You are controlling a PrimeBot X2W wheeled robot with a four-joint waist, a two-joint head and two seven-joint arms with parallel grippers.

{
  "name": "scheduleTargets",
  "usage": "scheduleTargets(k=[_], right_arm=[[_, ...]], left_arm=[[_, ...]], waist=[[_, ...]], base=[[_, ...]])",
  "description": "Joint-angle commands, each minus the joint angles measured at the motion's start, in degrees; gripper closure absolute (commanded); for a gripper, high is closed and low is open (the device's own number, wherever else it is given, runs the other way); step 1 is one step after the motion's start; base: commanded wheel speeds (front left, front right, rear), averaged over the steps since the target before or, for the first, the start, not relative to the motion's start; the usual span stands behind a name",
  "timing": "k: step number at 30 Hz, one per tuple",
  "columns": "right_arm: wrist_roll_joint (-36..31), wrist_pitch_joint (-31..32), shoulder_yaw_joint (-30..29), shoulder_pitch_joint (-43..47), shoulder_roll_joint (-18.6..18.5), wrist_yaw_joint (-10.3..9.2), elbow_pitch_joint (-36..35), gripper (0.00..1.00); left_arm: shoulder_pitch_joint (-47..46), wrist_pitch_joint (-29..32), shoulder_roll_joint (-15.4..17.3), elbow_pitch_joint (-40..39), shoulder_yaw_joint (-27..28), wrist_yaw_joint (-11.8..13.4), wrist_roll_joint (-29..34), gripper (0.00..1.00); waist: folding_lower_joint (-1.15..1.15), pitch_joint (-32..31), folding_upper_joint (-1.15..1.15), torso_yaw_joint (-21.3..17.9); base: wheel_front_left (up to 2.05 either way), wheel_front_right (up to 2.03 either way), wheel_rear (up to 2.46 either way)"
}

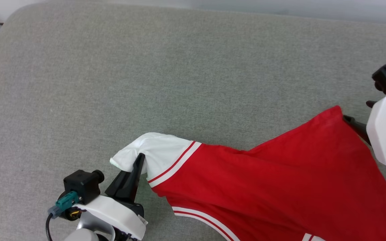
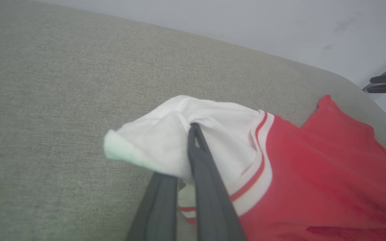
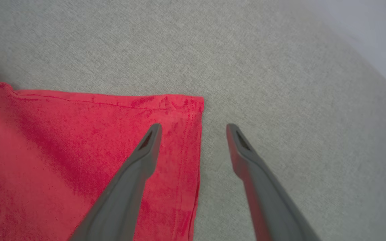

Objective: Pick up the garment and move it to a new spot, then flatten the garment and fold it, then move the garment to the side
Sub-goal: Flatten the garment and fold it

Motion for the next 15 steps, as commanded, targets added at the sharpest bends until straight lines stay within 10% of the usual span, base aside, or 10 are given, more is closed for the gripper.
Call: scheduleTargets(k=[1,15], right_arm=[[0.33,0.96,1.65,-1.72,-0.56,-0.07,1.41,0.0],[0.42,-2.1,21.1,-9.84,1.04,-0.09,22.4,0.0]], left_arm=[[-0.89,-0.37,-0.28,0.25,-0.06,-0.17,0.41,1.0],[-4.51,-1.35,-2.91,2.13,-1.32,-1.68,1.56,1.0]], waist=[[-0.01,1.25,0.0,1.15],[-0.01,6.6,0.0,3.85]], base=[[0.0,0.0,0.0],[0.0,0.0,0.0]])
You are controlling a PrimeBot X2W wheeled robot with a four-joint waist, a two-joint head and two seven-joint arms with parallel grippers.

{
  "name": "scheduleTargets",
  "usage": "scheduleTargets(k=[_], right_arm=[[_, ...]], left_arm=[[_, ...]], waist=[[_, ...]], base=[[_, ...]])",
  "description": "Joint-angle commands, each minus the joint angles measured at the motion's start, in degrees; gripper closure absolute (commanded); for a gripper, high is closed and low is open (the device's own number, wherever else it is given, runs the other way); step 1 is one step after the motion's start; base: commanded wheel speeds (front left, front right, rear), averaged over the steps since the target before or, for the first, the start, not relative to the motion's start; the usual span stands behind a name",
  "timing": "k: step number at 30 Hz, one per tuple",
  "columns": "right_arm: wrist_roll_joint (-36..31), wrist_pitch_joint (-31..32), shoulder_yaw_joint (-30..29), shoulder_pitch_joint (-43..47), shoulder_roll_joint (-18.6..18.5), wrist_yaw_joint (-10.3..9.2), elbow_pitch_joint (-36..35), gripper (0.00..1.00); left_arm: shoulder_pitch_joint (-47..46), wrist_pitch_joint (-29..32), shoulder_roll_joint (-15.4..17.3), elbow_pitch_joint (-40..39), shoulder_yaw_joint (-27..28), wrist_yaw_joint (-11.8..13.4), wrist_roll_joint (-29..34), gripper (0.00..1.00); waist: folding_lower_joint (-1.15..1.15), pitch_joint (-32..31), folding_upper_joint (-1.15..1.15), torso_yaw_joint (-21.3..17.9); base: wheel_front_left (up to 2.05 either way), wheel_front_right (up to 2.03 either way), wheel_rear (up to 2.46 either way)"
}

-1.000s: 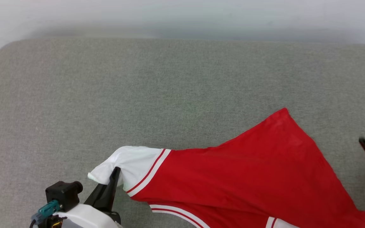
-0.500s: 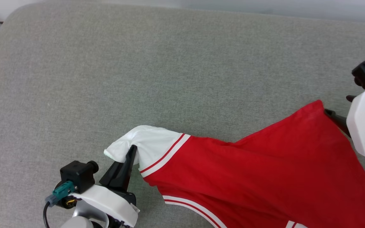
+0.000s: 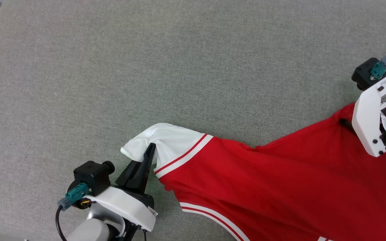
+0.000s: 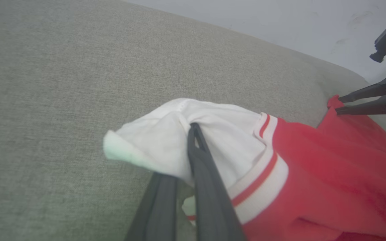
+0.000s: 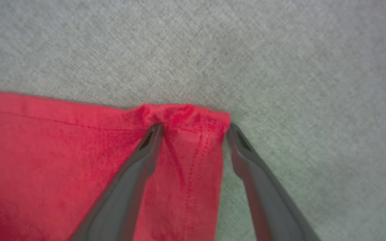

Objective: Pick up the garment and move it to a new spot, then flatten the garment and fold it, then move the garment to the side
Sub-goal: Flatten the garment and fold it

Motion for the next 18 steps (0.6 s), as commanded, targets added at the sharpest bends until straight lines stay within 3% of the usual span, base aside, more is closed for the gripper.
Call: scheduleTargets(k=[1,3,4,5,18], right_arm=[[0.64,0.07,3.69,2.66,1.29,-0.11,3.44,0.0],[1.7,-0.42,5.89,2.63,1.24,-0.1,4.41,0.0],[2.09,-1.32,6.53,2.34,1.28,-0.1,4.7,0.71],[2.65,-2.0,7.02,1.96,1.28,-0.11,4.96,1.0],[9.74,-17.79,2.97,-3.39,1.64,-0.1,3.0,1.0]], left_arm=[[-0.63,-0.32,-0.34,0.26,0.03,-0.21,0.29,1.0],[-0.84,-0.39,-0.42,0.52,0.01,-0.26,0.27,1.0],[-0.85,-0.4,-0.43,0.65,0.03,-0.27,0.2,1.0],[-0.78,-0.38,-0.36,0.88,0.05,-0.27,0.14,1.0],[-1.39,1.87,4.11,-1.32,0.99,1.16,1.46,1.0]], waist=[[0.01,0.28,0.0,0.1],[0.01,0.31,0.0,-0.02],[0.01,0.19,0.0,-0.17],[0.01,-0.04,0.0,-0.32],[0.01,-7.76,0.0,-3.81]], base=[[0.0,0.0,0.0],[0.0,0.0,0.0],[0.0,0.0,0.0],[0.0,0.0,0.0],[0.0,0.0,0.0]])
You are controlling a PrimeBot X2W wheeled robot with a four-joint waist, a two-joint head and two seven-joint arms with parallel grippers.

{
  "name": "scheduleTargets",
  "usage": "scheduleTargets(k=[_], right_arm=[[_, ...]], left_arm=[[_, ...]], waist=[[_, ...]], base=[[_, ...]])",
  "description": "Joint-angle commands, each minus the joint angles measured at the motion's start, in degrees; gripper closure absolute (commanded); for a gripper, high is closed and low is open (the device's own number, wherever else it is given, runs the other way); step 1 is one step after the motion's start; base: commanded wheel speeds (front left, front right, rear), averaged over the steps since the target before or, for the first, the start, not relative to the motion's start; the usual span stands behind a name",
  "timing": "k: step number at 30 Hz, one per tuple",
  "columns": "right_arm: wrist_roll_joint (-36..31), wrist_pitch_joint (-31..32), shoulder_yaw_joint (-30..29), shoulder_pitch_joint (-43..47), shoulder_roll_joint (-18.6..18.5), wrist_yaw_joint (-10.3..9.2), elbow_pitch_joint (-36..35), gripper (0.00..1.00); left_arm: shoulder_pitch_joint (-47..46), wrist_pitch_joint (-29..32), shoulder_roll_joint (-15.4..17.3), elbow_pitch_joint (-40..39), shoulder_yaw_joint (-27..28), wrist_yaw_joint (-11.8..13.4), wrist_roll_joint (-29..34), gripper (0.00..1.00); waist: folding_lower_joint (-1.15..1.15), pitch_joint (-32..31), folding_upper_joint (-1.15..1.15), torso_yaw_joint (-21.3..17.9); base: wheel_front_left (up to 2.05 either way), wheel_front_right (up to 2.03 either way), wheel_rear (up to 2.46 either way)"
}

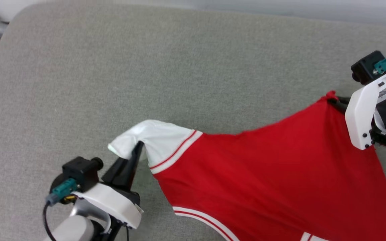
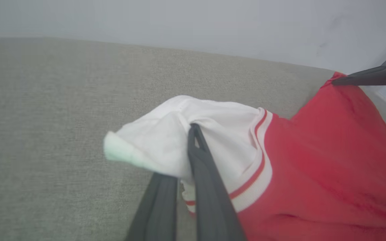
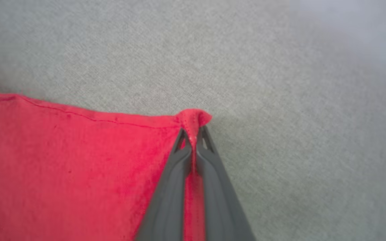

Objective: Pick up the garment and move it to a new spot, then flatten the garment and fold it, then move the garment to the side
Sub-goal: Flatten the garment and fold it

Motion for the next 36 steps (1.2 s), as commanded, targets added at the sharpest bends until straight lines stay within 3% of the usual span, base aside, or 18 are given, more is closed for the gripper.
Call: scheduleTargets(k=[1,13,18,27,36], right_arm=[[0.46,-1.85,-0.45,-0.74,-0.17,-0.09,-0.69,1.0],[0.23,-11.13,-9.53,0.05,-0.73,-0.09,-7.34,1.0],[-2.32,-12.78,-15.87,-2.04,0.98,-0.08,-10.1,1.0],[-7.88,-11.84,-25.64,-7.63,5.04,-0.09,-14.72,1.0],[-15.12,-8.53,-30.59,-23.89,9.67,-0.09,-13.84,1.0]], left_arm=[[-1.37,0.23,0.82,-1.07,0.84,0.62,0.34,1.0],[-11.47,5.29,6.96,-10.02,5.72,2.39,2.85,1.0],[-20.92,9.09,8.5,-11.3,6.59,1.0,4.65,1.0],[-38.29,14.62,7.36,-10.09,7.73,-2.45,4.74,1.0],[-61.35,18.66,4.31,0.68,7.74,-7.76,6.2,1.0]], waist=[[-0.01,-2.37,0.0,-1.54],[-0.01,-8.29,0.0,-5.42],[-0.01,-7.76,0.0,-6.57],[-0.01,-3.03,0.0,-7.5],[-0.01,7.79,0.0,-7.58]], base=[[0.0,0.0,0.0],[0.0,0.0,0.0],[0.0,0.0,0.0],[0.0,0.0,0.0],[0.0,0.0,0.0]])
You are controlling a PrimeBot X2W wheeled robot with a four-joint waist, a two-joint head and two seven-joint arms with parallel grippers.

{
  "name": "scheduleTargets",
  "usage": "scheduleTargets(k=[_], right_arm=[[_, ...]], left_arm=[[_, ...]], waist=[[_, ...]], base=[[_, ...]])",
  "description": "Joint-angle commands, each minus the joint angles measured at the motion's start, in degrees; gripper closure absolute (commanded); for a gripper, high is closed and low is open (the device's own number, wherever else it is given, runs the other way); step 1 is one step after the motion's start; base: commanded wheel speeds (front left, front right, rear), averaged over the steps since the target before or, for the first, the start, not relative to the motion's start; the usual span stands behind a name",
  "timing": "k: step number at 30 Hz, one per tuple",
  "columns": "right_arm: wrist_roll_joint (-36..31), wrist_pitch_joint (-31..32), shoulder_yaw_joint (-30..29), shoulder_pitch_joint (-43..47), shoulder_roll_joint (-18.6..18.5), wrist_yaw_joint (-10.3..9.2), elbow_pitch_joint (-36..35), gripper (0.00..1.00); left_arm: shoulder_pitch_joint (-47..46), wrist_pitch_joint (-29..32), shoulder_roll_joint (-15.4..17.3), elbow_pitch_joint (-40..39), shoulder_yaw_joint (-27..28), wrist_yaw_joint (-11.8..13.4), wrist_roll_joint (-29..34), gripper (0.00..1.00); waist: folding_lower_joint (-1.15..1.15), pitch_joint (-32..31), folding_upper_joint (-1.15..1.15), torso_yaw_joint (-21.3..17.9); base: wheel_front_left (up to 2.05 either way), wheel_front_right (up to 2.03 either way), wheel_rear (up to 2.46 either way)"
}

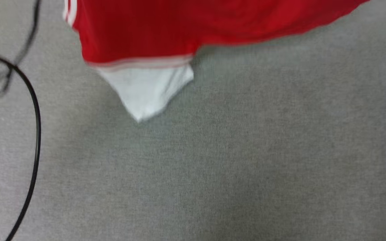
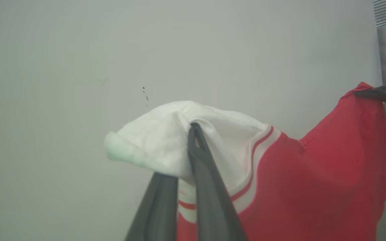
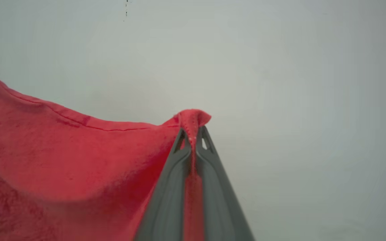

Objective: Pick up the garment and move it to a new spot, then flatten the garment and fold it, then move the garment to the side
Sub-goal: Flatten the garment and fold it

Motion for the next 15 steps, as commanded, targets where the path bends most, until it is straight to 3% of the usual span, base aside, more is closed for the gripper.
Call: scheduleTargets(k=[1,6,15], right_arm=[[-0.78,0.36,0.21,-2.08,0.45,-0.08,0.92,1.0],[-5.15,-0.92,-0.23,-15.59,2.46,-0.08,6.04,1.0],[-9.11,-7.51,1.47,-32.32,4.8,-0.09,18.45,1.0]], left_arm=[[-2.19,0.11,-0.95,1.15,-0.27,-0.5,0.33,1.0],[-15.52,0.34,-2.89,9.28,-0.65,-3.34,2.54,1.0],[-31.58,-2.25,-5.9,22.16,-1.0,-5.64,5.13,1.0]], waist=[[-0.01,4.4,0.0,-0.09],[-0.01,9.77,0.0,-0.07],[-0.01,13.42,0.0,0.05]], base=[[0.0,0.0,0.0],[0.0,0.0,0.0],[0.0,0.0,0.0]])
